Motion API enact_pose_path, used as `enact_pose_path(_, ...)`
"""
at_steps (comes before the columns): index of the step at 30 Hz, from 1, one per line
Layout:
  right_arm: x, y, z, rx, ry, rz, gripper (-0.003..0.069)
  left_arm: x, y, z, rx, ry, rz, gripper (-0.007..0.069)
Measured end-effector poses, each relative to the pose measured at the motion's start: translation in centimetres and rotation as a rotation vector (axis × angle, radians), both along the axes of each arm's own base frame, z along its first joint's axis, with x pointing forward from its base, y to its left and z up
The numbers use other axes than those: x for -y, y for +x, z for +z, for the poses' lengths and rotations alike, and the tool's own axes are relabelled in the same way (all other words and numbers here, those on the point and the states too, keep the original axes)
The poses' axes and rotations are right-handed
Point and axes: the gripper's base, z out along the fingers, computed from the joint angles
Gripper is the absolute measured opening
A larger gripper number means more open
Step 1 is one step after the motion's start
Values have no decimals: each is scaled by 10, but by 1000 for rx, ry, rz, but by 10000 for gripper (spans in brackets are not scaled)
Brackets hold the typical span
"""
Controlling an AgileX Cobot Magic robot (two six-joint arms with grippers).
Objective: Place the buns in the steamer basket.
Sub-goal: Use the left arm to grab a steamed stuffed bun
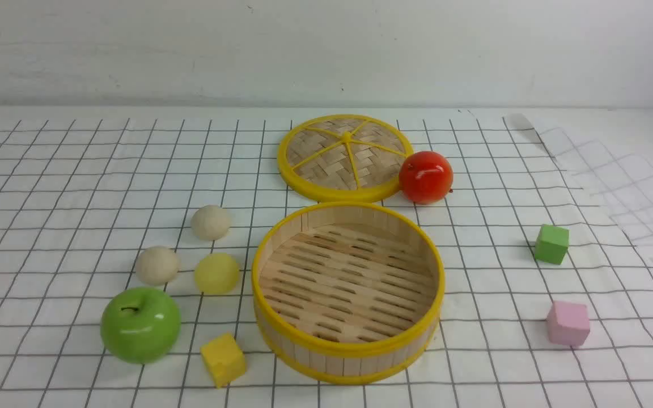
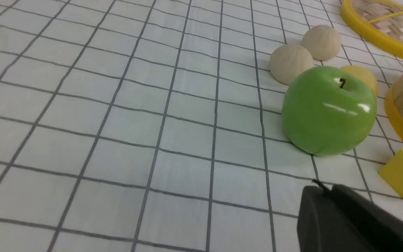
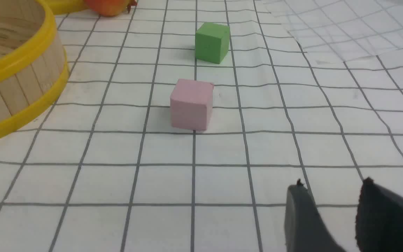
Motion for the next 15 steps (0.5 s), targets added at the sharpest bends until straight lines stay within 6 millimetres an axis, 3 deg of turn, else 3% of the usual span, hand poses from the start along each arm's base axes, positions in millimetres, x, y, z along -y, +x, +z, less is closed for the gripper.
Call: enact_pose_path(15, 0, 0, 0, 0, 0, 0, 239, 0, 0, 0, 0, 0, 0, 34)
